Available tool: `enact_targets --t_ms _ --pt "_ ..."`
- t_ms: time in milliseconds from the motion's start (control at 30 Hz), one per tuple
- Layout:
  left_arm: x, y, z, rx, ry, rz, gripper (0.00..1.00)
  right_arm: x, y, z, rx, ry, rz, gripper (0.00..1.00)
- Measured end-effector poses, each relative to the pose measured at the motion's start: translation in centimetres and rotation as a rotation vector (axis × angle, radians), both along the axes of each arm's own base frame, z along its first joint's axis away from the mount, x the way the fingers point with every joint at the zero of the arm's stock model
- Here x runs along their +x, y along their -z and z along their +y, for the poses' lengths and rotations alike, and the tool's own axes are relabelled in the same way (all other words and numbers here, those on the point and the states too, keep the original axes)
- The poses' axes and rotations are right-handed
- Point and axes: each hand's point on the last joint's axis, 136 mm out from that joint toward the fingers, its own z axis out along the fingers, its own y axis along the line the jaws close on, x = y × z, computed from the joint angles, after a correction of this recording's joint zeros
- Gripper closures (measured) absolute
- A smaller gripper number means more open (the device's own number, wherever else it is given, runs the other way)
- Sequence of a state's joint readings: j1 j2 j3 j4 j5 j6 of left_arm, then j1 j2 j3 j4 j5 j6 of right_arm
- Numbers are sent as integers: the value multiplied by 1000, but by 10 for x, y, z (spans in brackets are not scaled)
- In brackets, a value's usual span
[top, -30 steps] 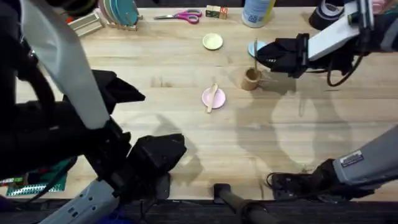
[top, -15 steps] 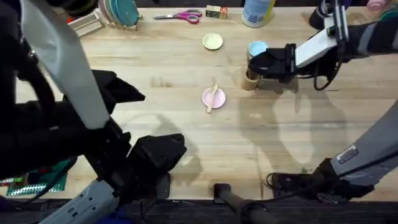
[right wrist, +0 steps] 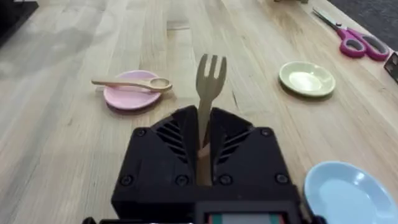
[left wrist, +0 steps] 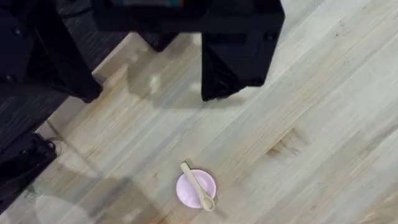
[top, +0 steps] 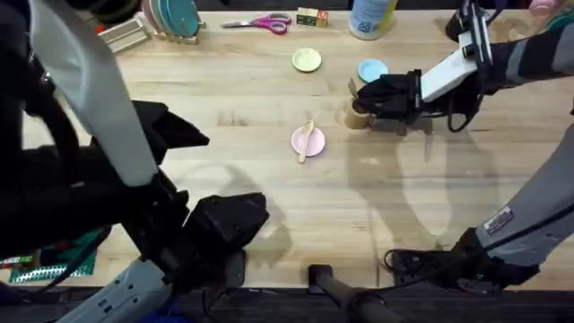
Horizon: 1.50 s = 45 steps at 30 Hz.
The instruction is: Pick up a utensil and set it on the pink plate, then put the other utensil in the container.
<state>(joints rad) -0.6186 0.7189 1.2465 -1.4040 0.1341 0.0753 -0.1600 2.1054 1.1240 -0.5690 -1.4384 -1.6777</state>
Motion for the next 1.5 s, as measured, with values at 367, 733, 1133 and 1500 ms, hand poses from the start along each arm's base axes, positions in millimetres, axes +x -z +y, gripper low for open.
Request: enact_targets --t_ms 367,733,1133,1500 --pt "0 0 0 0 0 0 7 0 0 0 0 0 2 629" --pt "0 0 0 0 0 0 8 2 -24 0 -5 5 -25 505" --pt "0 0 0 0 0 0 8 43 -79 -7 -18 34 -10 5" --pt "0 0 0 0 0 0 8 53 -113 -10 13 97 310 3"
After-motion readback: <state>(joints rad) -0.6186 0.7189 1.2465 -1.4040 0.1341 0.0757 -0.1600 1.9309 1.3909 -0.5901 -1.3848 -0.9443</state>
